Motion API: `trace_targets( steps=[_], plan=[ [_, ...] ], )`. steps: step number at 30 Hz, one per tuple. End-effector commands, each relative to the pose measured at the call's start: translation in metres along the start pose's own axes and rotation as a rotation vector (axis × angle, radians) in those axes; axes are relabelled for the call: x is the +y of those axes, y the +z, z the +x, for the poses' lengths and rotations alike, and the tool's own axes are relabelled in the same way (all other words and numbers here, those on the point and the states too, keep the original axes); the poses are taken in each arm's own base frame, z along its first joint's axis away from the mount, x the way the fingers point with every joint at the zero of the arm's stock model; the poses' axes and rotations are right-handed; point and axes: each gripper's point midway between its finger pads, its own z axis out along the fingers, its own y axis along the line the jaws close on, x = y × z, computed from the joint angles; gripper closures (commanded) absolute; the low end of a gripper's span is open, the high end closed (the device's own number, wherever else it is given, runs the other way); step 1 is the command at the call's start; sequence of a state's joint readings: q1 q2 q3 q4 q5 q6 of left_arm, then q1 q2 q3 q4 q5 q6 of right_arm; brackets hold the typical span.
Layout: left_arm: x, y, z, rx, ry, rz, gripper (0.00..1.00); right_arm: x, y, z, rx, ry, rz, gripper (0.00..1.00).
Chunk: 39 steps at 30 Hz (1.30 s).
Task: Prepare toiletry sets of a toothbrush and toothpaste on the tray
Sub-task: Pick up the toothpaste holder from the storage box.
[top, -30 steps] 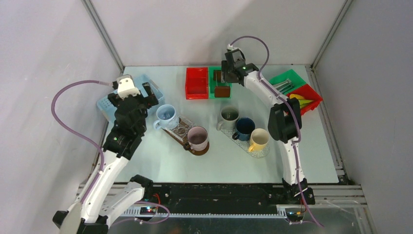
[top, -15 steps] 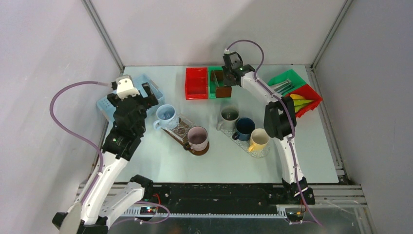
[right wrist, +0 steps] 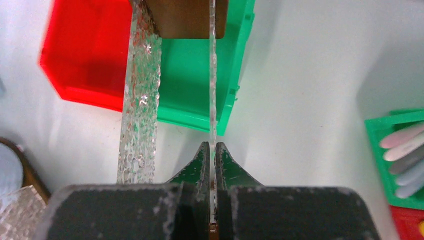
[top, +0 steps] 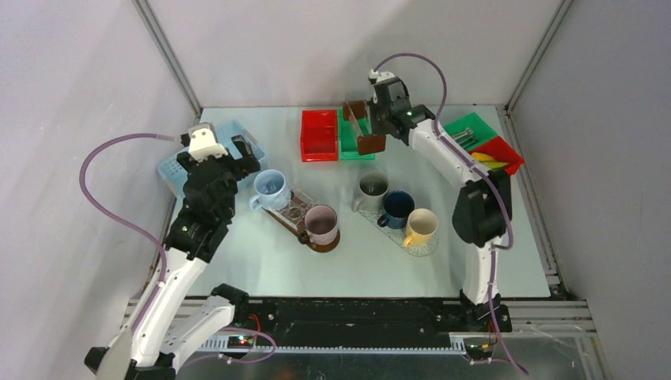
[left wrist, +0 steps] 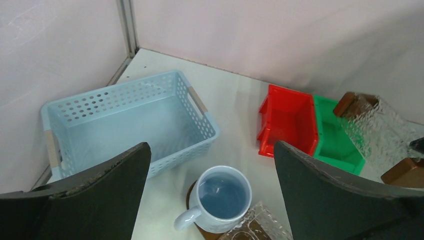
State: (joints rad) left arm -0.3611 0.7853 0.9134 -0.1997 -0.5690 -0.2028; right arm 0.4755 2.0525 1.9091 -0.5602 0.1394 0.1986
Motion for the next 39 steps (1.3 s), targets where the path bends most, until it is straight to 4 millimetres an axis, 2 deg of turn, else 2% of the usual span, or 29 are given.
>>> trace_targets(
  steps=[1, 2, 3, 4, 5, 6, 7, 8, 9, 10, 11, 12, 13, 14, 15, 16, 17, 18, 21, 25, 34, 38, 39],
  plan=[
    [-0.02, -0.005, -0.023, -0.002, -0.117, 0.081, 0.0, 0.015, -0.074, -0.083, -0.315, -0.066, -0.02, 1.0],
    [-0.023, -0.005, -0.023, 0.01, -0.127, 0.094, 0.0, 0.02, -0.087, -0.087, -0.343, -0.081, -0.013, 1.0],
    [-0.03, -0.006, -0.024, 0.035, -0.15, 0.117, 0.0, 0.02, -0.089, -0.085, -0.353, -0.114, -0.002, 1.0],
    [-0.034, -0.006, -0.025, 0.048, -0.163, 0.13, 0.0, 0.026, -0.103, -0.089, -0.384, -0.126, 0.006, 1.0],
    [-0.041, -0.008, -0.027, 0.074, -0.189, 0.154, 0.0, 0.028, -0.104, -0.085, -0.393, -0.153, 0.017, 1.0],
    [-0.043, -0.009, -0.023, 0.103, -0.193, 0.162, 0.0, 0.035, -0.119, -0.088, -0.426, -0.172, 0.025, 1.0],
    [-0.052, -0.01, -0.029, 0.115, -0.223, 0.191, 0.0, 0.037, -0.12, -0.085, -0.437, -0.204, 0.036, 1.0],
    [-0.055, -0.011, -0.026, 0.142, -0.23, 0.2, 0.0, 0.044, -0.132, -0.087, -0.463, -0.219, 0.045, 1.0],
    [-0.064, -0.012, -0.03, 0.16, -0.263, 0.232, 0.0, 0.055, -0.136, -0.082, -0.471, -0.255, 0.039, 1.0],
    [-0.07, -0.015, -0.027, 0.192, -0.27, 0.257, 0.0, 0.054, -0.146, -0.085, -0.491, -0.26, 0.063, 1.0],
    [-0.076, -0.015, -0.029, 0.209, -0.309, 0.269, 0.0, 0.065, -0.15, -0.082, -0.502, -0.297, 0.057, 1.0],
    [-0.083, -0.017, -0.026, 0.238, -0.317, 0.299, 0.0, 0.065, -0.159, -0.084, -0.522, -0.304, 0.078, 1.0],
    [-0.089, -0.017, -0.028, 0.253, -0.347, 0.313, 0.0, 0.076, -0.164, -0.08, -0.536, -0.345, 0.073, 1.0],
    [-0.096, -0.019, -0.027, 0.273, -0.364, 0.343, 0.0, 0.076, -0.173, -0.082, -0.556, -0.351, 0.095, 1.0],
    [-0.101, -0.018, -0.025, 0.292, -0.395, 0.351, 0.0, 0.085, -0.177, -0.079, -0.575, -0.386, 0.093, 1.0],
    [-0.107, -0.02, -0.024, 0.309, -0.413, 0.38, 0.0, 0.085, -0.184, -0.08, -0.593, -0.41, 0.112, 1.0],
    [-0.112, -0.018, -0.021, 0.329, -0.44, 0.385, 0.0, 0.094, -0.188, -0.076, -0.61, -0.422, 0.104, 1.0],
    [-0.117, -0.019, -0.02, 0.342, -0.456, 0.404, 0.0, 0.092, -0.195, -0.078, -0.626, -0.436, 0.123, 1.0],
    [-0.13, -0.015, -0.013, 0.391, -0.519, 0.422, 0.01, 0.106, -0.211, -0.074, -0.675, -0.456, 0.123, 1.0],
    [-0.149, -0.013, -0.004, 0.458, -0.579, 0.477, 0.03, 0.12, -0.224, -0.066, -0.716, -0.512, 0.14, 1.0],
    [-0.168, -0.002, 0.02, 0.551, -0.642, 0.473, 0.14, 0.148, -0.24, -0.047, -0.766, -0.627, 0.188, 1.0],
    [-0.168, 0.004, 0.034, 0.579, -0.634, 0.443, 0.24, 0.156, -0.244, -0.041, -0.785, -0.661, 0.221, 1.0],
    [-0.169, 0.005, 0.036, 0.586, -0.637, 0.44, 0.3, 0.158, -0.245, -0.041, -0.793, -0.673, 0.229, 1.0]
  ],
)
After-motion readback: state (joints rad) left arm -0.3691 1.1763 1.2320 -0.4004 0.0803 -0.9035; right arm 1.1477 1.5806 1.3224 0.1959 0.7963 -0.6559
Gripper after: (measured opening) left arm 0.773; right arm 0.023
